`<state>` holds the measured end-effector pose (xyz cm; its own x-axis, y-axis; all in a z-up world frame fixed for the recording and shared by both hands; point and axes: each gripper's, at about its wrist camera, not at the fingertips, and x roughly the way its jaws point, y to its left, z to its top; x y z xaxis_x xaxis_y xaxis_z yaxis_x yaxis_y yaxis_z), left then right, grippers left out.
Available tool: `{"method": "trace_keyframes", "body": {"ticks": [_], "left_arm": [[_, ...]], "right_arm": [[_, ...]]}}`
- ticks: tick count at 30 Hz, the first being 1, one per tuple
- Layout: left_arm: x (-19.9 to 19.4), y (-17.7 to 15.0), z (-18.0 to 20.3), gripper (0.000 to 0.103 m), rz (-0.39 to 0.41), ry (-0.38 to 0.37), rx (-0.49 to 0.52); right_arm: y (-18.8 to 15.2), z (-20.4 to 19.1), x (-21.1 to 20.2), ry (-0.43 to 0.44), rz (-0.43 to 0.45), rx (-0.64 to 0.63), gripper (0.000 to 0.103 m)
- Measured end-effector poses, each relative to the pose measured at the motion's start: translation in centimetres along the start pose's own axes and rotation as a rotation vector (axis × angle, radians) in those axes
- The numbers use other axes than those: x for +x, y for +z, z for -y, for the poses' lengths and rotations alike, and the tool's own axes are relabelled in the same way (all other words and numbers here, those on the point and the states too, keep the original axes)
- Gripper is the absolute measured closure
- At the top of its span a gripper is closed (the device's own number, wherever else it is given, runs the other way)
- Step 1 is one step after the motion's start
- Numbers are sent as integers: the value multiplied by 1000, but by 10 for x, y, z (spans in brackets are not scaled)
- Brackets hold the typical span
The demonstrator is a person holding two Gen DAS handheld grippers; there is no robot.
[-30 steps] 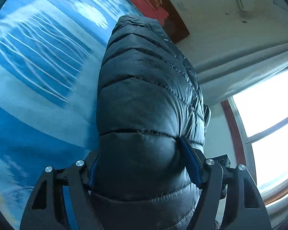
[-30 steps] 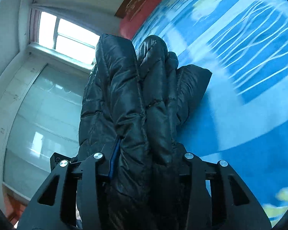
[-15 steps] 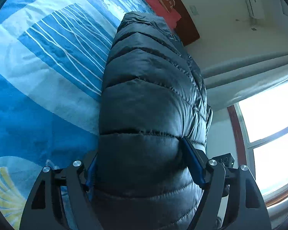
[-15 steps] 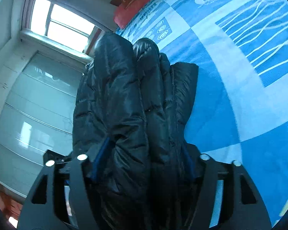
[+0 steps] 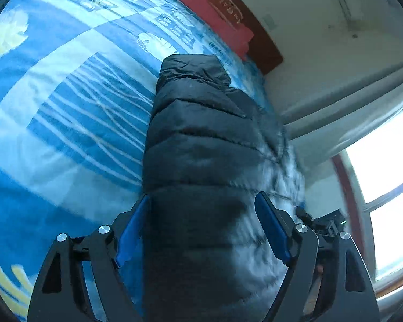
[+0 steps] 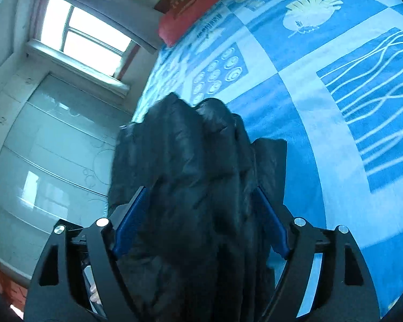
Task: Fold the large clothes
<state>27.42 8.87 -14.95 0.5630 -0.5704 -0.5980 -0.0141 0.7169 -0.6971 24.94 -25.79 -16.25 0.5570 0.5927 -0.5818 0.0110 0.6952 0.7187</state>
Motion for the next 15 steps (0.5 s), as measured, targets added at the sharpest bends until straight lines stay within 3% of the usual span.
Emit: {"method": "trace_keyframes", "body": {"ticks": [1, 3, 8, 11, 13, 15], "left_arm": [[8, 1, 2, 35, -11, 26, 11], [14, 3, 6, 39, -13, 57, 34], [18, 1, -1, 41, -15, 75, 54], [7, 2, -2, 41, -21, 39, 48], [-2, 8, -5, 40, -10, 9, 15], [-5, 13, -7, 36, 18, -13, -5]], "right_arm": [[2, 5, 7, 3, -18, 23, 54], [1, 12, 13, 12, -23, 48, 62], [-3, 17, 15, 32, -21, 43, 64], [1, 8, 5, 15, -14, -4, 54], [10, 2, 0, 9, 9, -31, 36], [19, -3, 0, 14, 22, -38, 32]]}}
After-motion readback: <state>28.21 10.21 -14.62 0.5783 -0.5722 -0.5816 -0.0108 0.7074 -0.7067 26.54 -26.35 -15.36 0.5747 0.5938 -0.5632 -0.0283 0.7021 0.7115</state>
